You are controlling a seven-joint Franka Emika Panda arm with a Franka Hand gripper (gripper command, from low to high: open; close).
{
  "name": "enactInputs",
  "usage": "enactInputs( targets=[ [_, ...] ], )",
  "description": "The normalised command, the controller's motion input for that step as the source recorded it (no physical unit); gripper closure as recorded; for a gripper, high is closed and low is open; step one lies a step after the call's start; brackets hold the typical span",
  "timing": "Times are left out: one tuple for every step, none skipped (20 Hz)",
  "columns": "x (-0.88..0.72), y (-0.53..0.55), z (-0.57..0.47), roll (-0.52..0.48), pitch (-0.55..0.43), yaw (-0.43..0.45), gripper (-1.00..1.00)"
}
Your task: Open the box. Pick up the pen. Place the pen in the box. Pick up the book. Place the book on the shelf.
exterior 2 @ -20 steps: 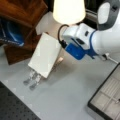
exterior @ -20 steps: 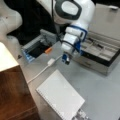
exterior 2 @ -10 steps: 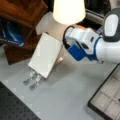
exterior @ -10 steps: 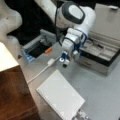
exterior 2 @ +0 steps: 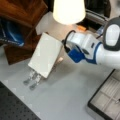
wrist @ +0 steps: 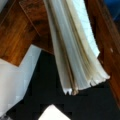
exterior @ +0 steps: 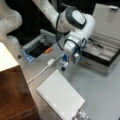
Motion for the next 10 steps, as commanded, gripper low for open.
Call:
enactInputs(
  targets=[
    [0.26,0.06,-0.11,-0.405,0.029,0.003,-1.00],
    [0.27,0.05,-0.12,-0.391,0.035,0.014,-1.00],
    [0.28,0.04,-0.13,-0.378,0.035,0.013,-1.00],
    [0.29,0.03,-0.13,-0.367,0.032,0.012,-1.00],
    [0.30,0.03,-0.13,-0.366,0.041,0.022,-1.00],
    [0.31,0.03,-0.13,-0.358,0.045,0.023,-1.00],
    [0.31,0.04,-0.13,-0.347,0.043,0.015,-1.00],
    [0.32,0.04,-0.13,-0.335,0.041,0.016,-1.00],
    [0.34,0.04,-0.13,-0.332,0.038,0.021,-1.00],
    [0.35,0.05,-0.13,-0.337,0.038,0.023,-1.00]
  ],
)
